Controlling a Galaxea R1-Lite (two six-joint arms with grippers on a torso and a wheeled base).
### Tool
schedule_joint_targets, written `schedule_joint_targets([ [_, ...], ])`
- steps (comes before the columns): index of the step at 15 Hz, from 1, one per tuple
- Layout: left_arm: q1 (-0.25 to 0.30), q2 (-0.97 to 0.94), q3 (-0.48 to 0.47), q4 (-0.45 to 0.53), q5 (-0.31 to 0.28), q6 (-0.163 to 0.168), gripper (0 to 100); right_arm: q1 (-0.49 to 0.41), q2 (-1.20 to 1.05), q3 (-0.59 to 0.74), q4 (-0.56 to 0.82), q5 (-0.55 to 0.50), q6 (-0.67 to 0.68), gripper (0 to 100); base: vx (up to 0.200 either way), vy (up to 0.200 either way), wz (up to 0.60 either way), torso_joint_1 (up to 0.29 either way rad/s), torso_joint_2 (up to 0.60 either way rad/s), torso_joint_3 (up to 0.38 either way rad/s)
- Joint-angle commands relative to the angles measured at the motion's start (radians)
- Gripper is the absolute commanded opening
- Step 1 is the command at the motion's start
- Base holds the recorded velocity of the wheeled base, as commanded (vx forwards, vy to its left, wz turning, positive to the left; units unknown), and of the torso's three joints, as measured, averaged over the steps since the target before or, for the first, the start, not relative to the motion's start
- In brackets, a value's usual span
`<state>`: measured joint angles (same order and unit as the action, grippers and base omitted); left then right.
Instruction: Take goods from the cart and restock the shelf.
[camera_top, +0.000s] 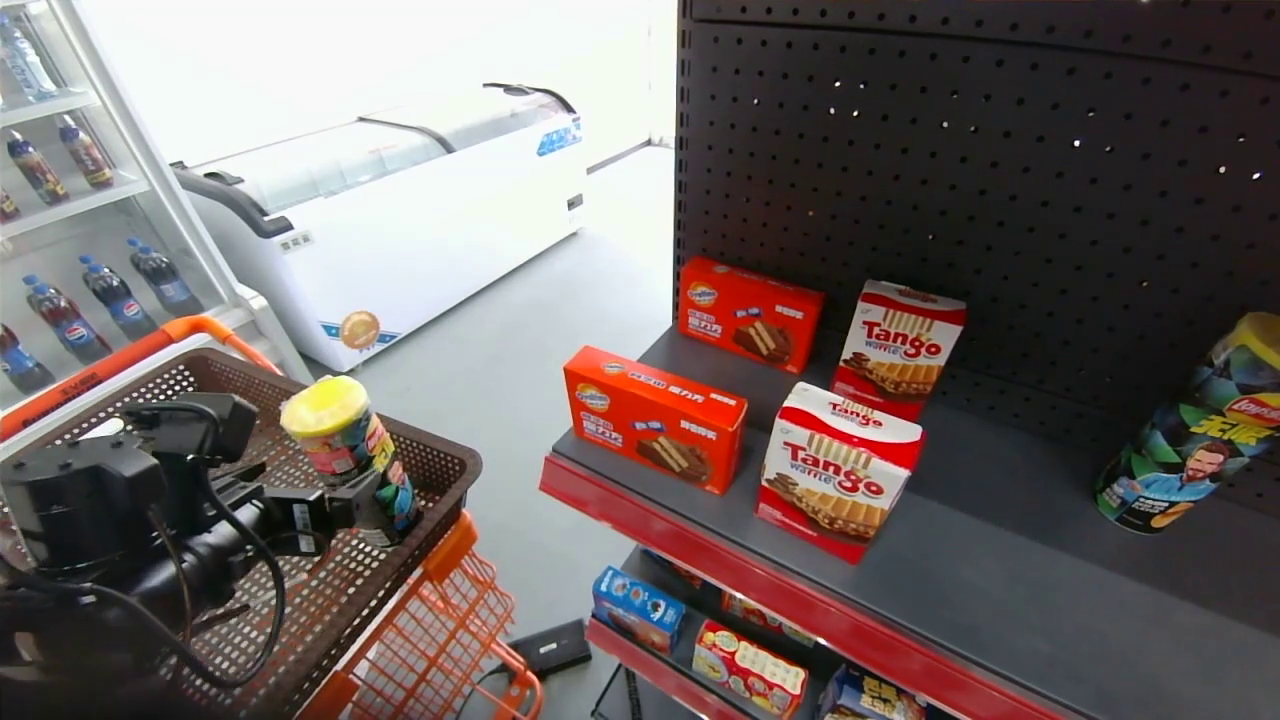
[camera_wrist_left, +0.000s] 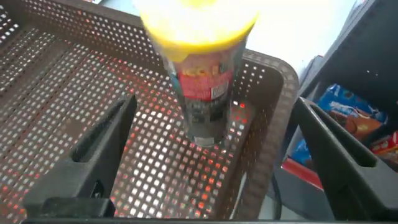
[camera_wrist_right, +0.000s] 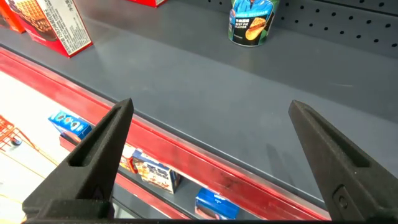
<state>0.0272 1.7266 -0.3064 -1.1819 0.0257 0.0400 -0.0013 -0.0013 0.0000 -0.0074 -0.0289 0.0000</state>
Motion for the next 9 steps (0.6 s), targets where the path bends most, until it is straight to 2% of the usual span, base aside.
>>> schedule_joint_targets([
  [1, 0.002, 0.165, -0.068, -0.053, 0.000, 0.001, 100, 0.001, 0.001, 0.000, 0.000, 0.000, 0.000, 100, 0.000, 0.000, 0.00, 0.000, 0.00, 0.000],
  [3, 0.003, 0.232, -0.134, -0.088, 0.002, 0.006, 100, 0.000, 0.001, 0.000, 0.000, 0.000, 0.000, 100, 0.000, 0.000, 0.00, 0.000, 0.00, 0.000],
  [9, 0.025, 0.364, -0.284, -0.094, 0.003, 0.008, 100, 0.000, 0.001, 0.000, 0.000, 0.000, 0.000, 100, 0.000, 0.000, 0.00, 0.000, 0.00, 0.000],
])
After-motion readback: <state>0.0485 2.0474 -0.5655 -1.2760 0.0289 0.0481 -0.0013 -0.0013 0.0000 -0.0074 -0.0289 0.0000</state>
